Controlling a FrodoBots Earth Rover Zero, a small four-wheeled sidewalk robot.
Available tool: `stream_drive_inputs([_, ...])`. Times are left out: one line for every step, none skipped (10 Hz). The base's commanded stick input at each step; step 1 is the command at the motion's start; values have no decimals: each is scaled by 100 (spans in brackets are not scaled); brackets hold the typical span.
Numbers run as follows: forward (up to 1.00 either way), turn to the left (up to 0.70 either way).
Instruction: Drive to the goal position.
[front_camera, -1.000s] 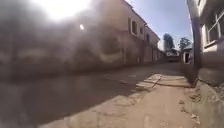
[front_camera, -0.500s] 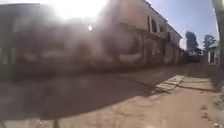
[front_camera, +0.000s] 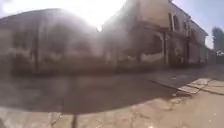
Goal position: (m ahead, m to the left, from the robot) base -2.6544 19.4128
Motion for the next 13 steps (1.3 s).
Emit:
stream_drive_inputs([0, 45])
stream_drive_inputs([0, 45])
stream_drive_inputs([0, 45])
stream_drive_inputs([0, 45])
stream_drive_inputs([0, 45])
stream_drive_inputs([0, 45])
stream_drive_inputs([0, 45])
stream_drive_inputs([0, 45])
stream_drive_inputs([0, 45])
stream_drive_inputs([0, 45])
stream_drive_inputs([0, 45])
stream_drive_inputs([0, 45])
stream_drive_inputs([0, 45])
